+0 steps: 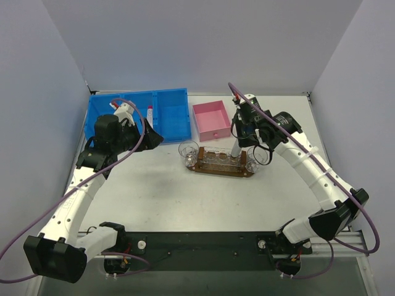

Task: Prepare toiletry sets of a toothbrush and toothpaste on the tray

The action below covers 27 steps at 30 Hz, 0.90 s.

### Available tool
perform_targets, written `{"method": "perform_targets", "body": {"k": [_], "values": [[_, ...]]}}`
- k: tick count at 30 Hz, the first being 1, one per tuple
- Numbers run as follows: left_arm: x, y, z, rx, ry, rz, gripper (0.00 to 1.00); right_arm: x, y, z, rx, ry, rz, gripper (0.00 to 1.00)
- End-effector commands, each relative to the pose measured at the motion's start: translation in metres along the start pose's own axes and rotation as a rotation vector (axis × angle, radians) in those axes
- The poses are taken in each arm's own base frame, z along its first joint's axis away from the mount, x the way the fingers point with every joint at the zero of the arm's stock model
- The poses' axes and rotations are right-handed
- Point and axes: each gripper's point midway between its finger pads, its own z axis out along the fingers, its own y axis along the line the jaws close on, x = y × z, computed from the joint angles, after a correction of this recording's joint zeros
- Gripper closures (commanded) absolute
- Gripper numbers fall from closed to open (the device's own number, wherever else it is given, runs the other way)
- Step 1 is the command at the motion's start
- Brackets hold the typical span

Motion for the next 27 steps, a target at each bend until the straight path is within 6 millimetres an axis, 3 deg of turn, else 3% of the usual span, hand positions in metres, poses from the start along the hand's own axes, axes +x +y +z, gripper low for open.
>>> {"method": "perform_targets", "body": {"k": [1, 27], "values": [[-0.008, -0.004, -0.007, 0.005, -0.037, 0.019, 0.14, -0.002, 0.001, 0.007, 0.018, -0.013, -0.009, 1.0], [-0.003, 0.001, -0.001, -0.002, -0.013, 0.016, 0.14, 0.015, 0.003, 0.032, 0.032, 0.056, -0.038, 1.0]]}}
